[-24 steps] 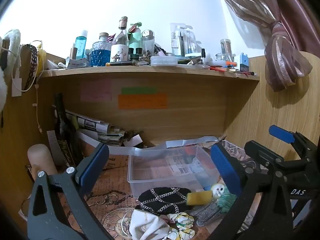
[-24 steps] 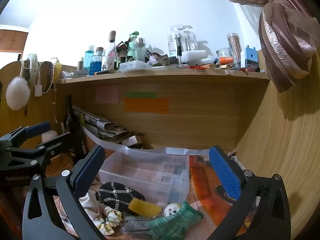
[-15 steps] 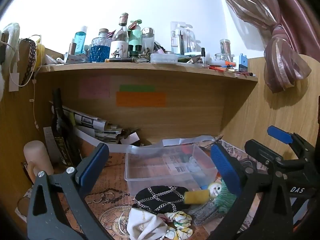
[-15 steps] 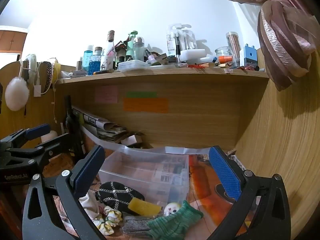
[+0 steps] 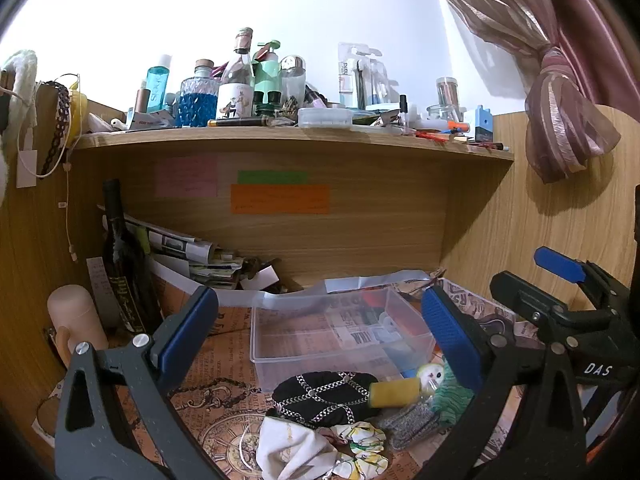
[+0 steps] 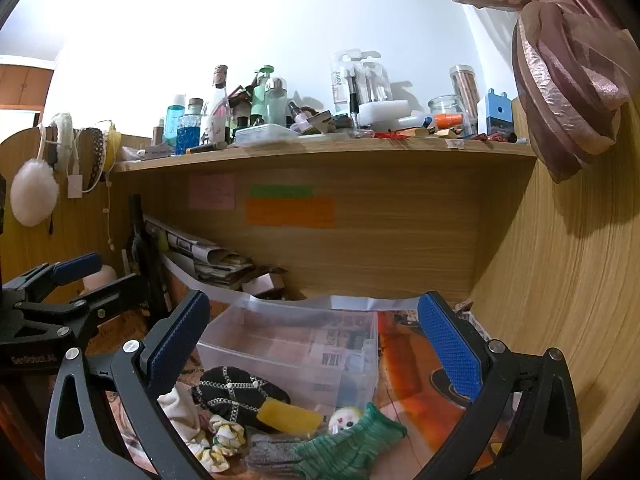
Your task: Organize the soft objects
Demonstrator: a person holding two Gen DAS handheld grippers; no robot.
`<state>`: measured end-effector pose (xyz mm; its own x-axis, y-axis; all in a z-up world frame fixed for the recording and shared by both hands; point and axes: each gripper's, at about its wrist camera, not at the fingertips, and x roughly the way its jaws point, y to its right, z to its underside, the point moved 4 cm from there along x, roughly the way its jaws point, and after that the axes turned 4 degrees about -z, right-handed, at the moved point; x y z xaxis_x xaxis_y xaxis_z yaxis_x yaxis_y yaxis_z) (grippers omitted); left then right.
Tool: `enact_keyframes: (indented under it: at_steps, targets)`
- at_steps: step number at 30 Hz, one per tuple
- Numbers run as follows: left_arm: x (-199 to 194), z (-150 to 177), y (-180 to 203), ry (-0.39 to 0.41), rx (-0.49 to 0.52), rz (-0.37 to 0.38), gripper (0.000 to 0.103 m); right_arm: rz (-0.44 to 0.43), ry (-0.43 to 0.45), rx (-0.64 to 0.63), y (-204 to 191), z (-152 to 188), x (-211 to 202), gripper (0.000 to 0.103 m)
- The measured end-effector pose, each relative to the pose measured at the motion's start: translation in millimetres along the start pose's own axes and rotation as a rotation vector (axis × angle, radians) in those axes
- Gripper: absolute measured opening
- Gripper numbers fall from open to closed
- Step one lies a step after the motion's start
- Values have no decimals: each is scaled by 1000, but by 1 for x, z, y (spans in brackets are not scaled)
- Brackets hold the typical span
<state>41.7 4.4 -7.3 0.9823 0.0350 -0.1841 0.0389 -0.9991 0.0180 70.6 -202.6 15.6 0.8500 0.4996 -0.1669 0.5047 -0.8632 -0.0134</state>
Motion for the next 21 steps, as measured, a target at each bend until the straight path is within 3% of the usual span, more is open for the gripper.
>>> enact_keyframes:
  at_steps: [21]
  targets:
    - [0,0,1,4,3,-2,103,-1,-4,7,-1,1,1,103]
